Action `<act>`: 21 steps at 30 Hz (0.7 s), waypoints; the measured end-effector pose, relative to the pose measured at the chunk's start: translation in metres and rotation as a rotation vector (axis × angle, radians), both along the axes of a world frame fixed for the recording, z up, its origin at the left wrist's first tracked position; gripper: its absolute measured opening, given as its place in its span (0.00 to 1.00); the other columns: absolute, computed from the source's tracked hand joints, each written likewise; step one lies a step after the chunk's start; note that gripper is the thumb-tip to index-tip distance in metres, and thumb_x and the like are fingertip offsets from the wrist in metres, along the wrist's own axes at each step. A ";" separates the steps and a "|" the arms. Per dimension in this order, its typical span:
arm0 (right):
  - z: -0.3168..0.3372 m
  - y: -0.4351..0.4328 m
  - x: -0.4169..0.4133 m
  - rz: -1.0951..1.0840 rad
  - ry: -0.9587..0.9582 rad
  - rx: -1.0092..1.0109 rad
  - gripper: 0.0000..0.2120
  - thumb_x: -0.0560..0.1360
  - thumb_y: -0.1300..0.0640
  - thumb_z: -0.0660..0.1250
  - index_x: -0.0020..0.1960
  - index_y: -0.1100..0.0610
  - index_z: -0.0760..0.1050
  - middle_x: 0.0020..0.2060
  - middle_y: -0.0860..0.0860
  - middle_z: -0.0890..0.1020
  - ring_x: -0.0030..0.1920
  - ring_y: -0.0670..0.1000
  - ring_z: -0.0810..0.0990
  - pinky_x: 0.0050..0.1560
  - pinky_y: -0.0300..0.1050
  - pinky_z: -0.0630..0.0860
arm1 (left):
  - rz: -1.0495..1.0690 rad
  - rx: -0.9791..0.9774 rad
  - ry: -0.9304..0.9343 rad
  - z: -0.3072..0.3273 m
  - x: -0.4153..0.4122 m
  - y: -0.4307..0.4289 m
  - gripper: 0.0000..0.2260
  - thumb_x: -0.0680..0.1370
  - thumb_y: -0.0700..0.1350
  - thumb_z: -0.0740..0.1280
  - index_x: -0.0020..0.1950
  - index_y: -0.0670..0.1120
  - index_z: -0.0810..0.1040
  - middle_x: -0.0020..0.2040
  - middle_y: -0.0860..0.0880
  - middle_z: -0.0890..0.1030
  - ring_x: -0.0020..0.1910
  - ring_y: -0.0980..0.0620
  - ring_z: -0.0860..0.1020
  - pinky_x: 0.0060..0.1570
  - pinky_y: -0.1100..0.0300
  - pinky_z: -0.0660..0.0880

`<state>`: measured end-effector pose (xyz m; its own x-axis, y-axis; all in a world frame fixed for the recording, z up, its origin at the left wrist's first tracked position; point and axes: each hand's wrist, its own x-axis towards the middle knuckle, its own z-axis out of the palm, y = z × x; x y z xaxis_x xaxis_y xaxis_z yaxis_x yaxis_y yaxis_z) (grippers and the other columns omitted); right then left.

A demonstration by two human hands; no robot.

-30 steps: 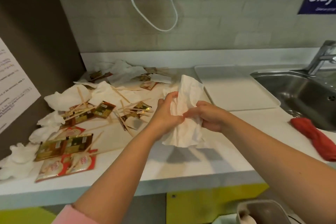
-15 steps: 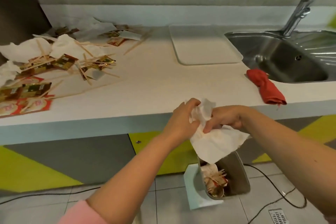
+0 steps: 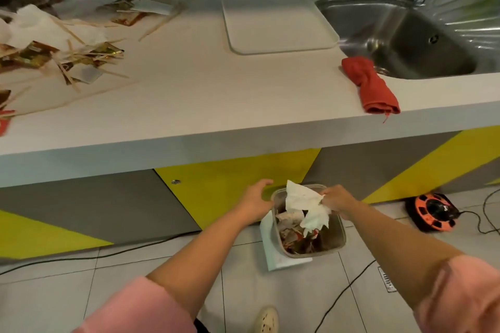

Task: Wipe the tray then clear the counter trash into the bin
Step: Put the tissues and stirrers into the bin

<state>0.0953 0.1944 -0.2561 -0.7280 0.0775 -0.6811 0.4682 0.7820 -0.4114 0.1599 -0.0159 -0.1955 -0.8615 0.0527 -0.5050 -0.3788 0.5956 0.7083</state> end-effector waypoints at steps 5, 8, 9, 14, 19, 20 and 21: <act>-0.031 -0.004 0.006 0.115 0.010 0.127 0.15 0.76 0.66 0.59 0.60 0.67 0.76 0.54 0.59 0.78 0.56 0.56 0.76 0.50 0.45 0.72 | -0.023 -0.003 -0.024 -0.009 -0.002 0.013 0.23 0.79 0.43 0.62 0.73 0.51 0.63 0.72 0.44 0.65 0.67 0.45 0.70 0.60 0.57 0.70; -0.038 -0.010 0.005 0.188 -0.023 0.148 0.17 0.76 0.63 0.61 0.64 0.65 0.73 0.62 0.60 0.76 0.62 0.58 0.74 0.56 0.45 0.72 | -0.035 -0.027 -0.033 -0.013 -0.005 0.016 0.23 0.79 0.43 0.62 0.73 0.50 0.63 0.71 0.44 0.66 0.67 0.45 0.69 0.61 0.58 0.69; -0.039 -0.012 0.005 0.231 -0.035 0.157 0.19 0.77 0.62 0.61 0.67 0.65 0.71 0.65 0.60 0.73 0.65 0.58 0.72 0.60 0.45 0.70 | -0.040 -0.041 -0.033 -0.013 -0.006 0.017 0.23 0.78 0.43 0.63 0.73 0.51 0.64 0.71 0.44 0.67 0.68 0.45 0.69 0.63 0.58 0.68; -0.037 -0.014 0.004 0.367 -0.059 0.224 0.21 0.78 0.59 0.59 0.70 0.61 0.67 0.69 0.58 0.70 0.69 0.57 0.67 0.68 0.46 0.64 | -0.030 -0.056 -0.039 -0.013 -0.007 0.012 0.22 0.78 0.43 0.63 0.72 0.51 0.65 0.70 0.45 0.68 0.66 0.45 0.70 0.61 0.56 0.69; -0.034 -0.016 -0.005 0.461 -0.112 0.165 0.12 0.78 0.63 0.58 0.58 0.62 0.76 0.57 0.59 0.77 0.58 0.56 0.76 0.54 0.45 0.71 | -0.010 -0.062 -0.007 -0.006 -0.006 0.006 0.22 0.78 0.44 0.64 0.72 0.50 0.66 0.69 0.45 0.69 0.65 0.45 0.71 0.61 0.56 0.70; -0.029 -0.018 -0.006 0.447 -0.112 0.131 0.07 0.77 0.64 0.59 0.49 0.60 0.76 0.49 0.58 0.78 0.50 0.56 0.77 0.48 0.46 0.72 | -0.010 -0.060 -0.001 -0.004 -0.006 0.004 0.21 0.78 0.43 0.64 0.72 0.49 0.66 0.68 0.45 0.69 0.64 0.46 0.71 0.59 0.58 0.69; -0.023 -0.021 -0.006 0.441 -0.119 0.113 0.07 0.77 0.64 0.60 0.45 0.57 0.75 0.43 0.55 0.76 0.43 0.54 0.76 0.42 0.45 0.72 | -0.012 -0.056 0.001 -0.003 -0.006 0.002 0.21 0.78 0.42 0.64 0.71 0.49 0.66 0.66 0.45 0.71 0.63 0.46 0.72 0.56 0.60 0.69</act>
